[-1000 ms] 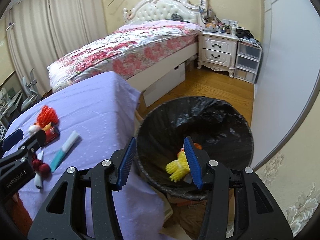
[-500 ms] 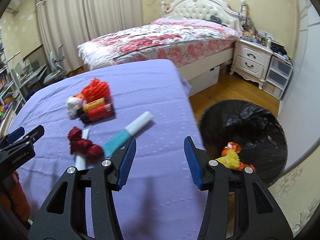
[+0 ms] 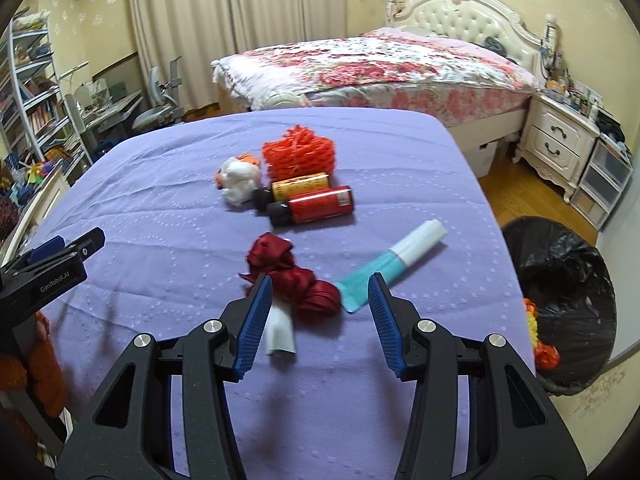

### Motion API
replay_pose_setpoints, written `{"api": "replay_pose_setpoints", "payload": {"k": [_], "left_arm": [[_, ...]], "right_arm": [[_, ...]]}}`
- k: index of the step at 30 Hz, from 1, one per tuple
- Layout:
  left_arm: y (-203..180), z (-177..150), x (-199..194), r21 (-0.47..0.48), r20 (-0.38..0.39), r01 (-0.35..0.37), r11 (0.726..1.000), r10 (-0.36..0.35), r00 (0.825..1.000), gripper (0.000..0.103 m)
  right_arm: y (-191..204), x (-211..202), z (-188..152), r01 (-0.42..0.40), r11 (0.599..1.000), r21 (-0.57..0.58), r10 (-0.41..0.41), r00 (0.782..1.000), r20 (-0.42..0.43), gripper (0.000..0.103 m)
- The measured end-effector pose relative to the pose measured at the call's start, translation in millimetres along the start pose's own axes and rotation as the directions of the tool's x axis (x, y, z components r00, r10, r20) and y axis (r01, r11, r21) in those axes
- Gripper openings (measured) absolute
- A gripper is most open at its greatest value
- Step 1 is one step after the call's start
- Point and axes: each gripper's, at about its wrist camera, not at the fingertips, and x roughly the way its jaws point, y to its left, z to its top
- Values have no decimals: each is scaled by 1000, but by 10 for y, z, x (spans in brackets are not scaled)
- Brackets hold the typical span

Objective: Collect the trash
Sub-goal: 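Move both tools back over the remaining trash on the table, then grasp the dark red ribbon with the right tool and lift it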

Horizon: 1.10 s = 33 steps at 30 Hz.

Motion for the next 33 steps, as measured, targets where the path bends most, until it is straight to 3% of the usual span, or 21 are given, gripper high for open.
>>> {"api": "replay_pose_setpoints", "payload": {"k": [9, 12, 20, 33], "left_arm": [[152, -29, 63, -24, -15, -14, 1000, 13, 1000, 81], [147, -45, 81, -22, -21, -10, 1000, 9, 1000, 81], [76, -80, 72, 2, -24, 4, 1000, -4, 1000, 81], [-419, -123, -54, 81, -31, 92, 992, -90, 995, 81]], "right_arm": [[137, 203, 40, -23, 999, -24, 22, 999, -39, 48], [126, 231, 40, -27, 1000, -17, 26, 999, -45, 37], [103, 196, 76, -30, 1000, -8, 30, 999, -28, 32], [-311, -62, 112, 47, 998, 52, -49, 998, 30, 32]]}}
